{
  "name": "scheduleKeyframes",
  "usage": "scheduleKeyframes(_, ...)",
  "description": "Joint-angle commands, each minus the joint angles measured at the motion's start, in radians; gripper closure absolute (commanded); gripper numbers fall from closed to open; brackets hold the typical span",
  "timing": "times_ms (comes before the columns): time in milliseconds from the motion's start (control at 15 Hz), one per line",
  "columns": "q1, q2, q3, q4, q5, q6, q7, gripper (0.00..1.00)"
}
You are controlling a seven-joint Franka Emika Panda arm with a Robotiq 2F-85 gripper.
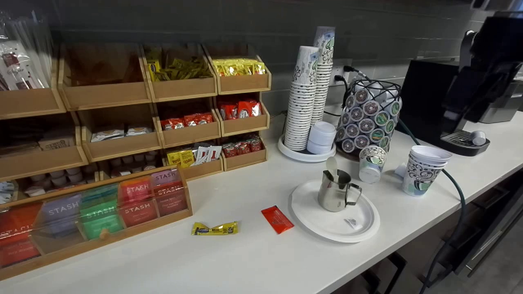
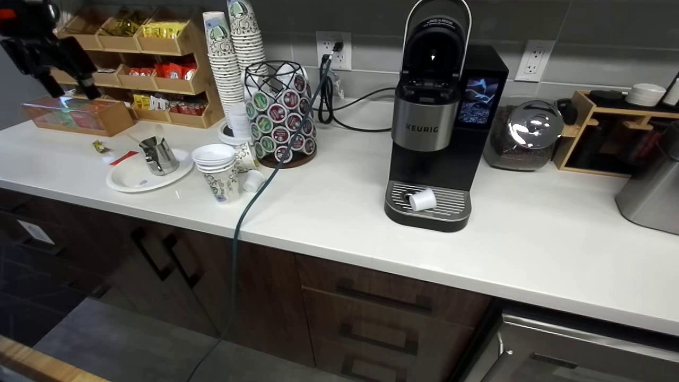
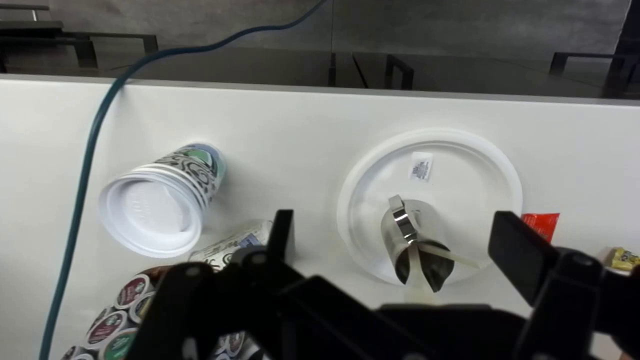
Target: Remove the silver cup from the plate
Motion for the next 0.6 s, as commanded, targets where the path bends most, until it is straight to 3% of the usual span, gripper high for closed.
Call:
scheduleKeyframes(0,0.014,0.187,0.039,0.072,-0.042,0.070,0.051,0.00)
scheduleKeyframes(200,0.023,0.323,0.040,0.127,-0.068,0.080,0.041,0.00)
scheduleKeyframes(267,0.030,0.223,0.028,0.065,-0.050,0.088,0.039,0.00)
scheduleKeyframes(533,0.030,0.255,0.023,0.081,-0.051,0.091,0.039,0.00)
